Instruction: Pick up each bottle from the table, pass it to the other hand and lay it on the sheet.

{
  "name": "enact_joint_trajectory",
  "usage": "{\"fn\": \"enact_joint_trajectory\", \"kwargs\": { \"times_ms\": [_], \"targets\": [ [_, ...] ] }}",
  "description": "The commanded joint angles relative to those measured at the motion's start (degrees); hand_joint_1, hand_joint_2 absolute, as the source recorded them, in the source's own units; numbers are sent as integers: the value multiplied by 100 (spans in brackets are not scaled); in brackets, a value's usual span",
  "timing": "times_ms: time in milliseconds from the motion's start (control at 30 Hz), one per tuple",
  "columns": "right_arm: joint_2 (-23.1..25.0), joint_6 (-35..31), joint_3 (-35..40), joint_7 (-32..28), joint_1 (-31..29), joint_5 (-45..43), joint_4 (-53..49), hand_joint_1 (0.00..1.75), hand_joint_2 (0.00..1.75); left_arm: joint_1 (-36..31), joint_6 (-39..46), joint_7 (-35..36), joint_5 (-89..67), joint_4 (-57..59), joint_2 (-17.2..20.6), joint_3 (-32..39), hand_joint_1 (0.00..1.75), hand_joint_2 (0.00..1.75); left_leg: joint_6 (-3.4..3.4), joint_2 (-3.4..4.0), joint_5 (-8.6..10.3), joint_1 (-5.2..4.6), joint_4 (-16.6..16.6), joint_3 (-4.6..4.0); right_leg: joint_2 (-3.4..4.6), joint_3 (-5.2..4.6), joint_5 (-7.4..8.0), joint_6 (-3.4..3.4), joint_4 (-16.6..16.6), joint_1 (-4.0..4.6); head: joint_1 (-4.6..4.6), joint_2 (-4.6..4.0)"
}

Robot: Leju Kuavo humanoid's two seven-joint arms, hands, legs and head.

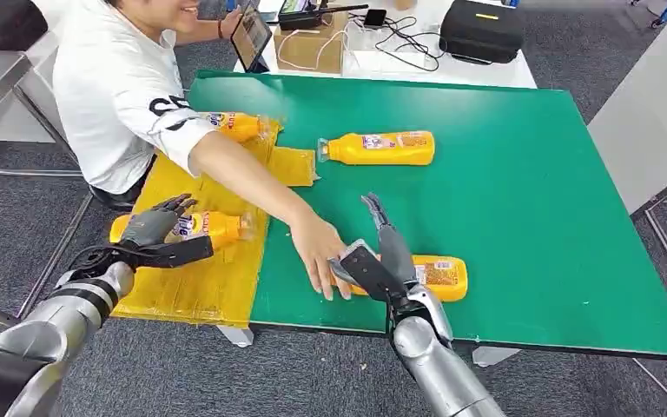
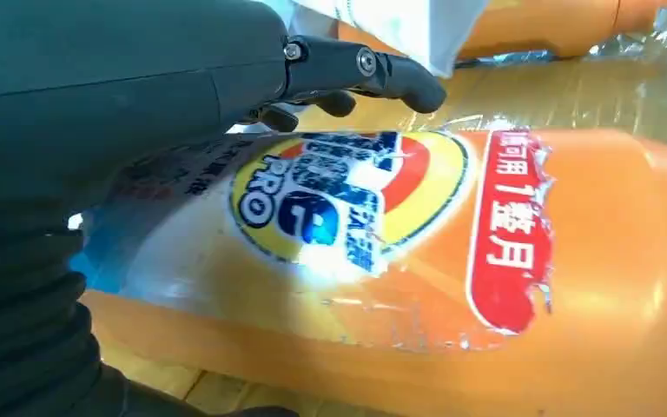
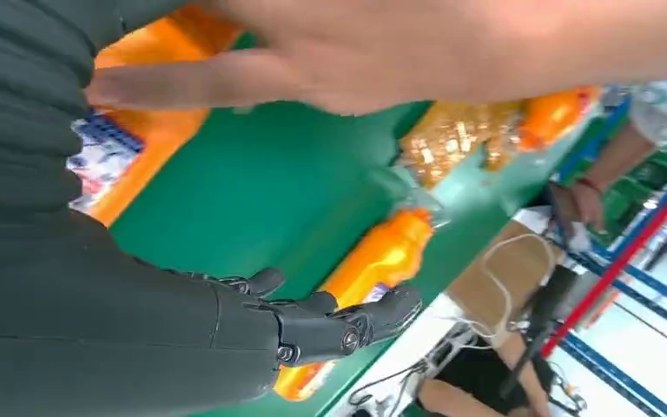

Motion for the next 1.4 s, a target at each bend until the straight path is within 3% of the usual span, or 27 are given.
{"fn": "enact_joint_trajectory", "kwargs": {
  "times_ms": [33,233,333,533,600,633,800,1100,1400],
  "targets": [
    [-431,181,135,226,-327,231,599,0,175,398,357,-700,597,-69,-111,1026,0,0,-4,11,-6,0,-8,24,8,20,-4,-5,-8,1,0,-2],
    [-738,381,-17,396,-168,717,540,0,175,913,246,-1720,1856,-875,-459,2232,0,0,-3,-5,-8,3,-5,25,-9,26,-9,-5,-10,5,0,-2],
    [-864,390,-111,493,71,866,251,0,175,1266,-273,-1720,2645,-1680,-633,2227,0,0,-2,-12,-7,2,-6,23,-17,24,-11,-4,-12,4,-2,-2],
    [-940,469,-132,644,180,1066,50,0,175,1385,-687,-1720,3234,-2103,-776,2150,0,0,-10,-16,-36,15,14,54,-23,61,-39,-15,-1,18,0,0],
    [-992,481,-108,761,225,1228,-8,0,175,1419,-855,-1720,3457,-2245,-865,2170,0,0,-8,-8,-23,10,11,26,-16,31,-25,-12,0,12,-2,0],
    [-1065,479,-102,925,296,1420,-113,0,175,1402,-1013,-1720,3650,-2259,-1002,2274,0,175,-5,-11,-9,4,1,10,-19,11,-13,-6,-9,6,-2,-2],
    [-1297,588,-307,1395,707,1956,-643,0,175,1514,-1565,-1483,4052,-2484,-1477,2578,0,175,-7,-30,-25,11,12,31,-38,41,-32,-9,-5,15,-2,-2],
    [-1403,807,-541,1619,965,2453,-826,0,175,1863,-2099,-1080,4411,-3055,-1892,2322,0,175,-4,-21,-28,5,11,27,-25,39,-28,-9,-8,9,0,0],
    [-1546,1105,-529,1893,915,2804,-702,0,175,2129,-2462,-851,4764,-3492,-2025,1980,0,175,-2,-4,-14,0,3,6,-8,9,-10,-3,-14,3,-2,-2]
  ]
}}
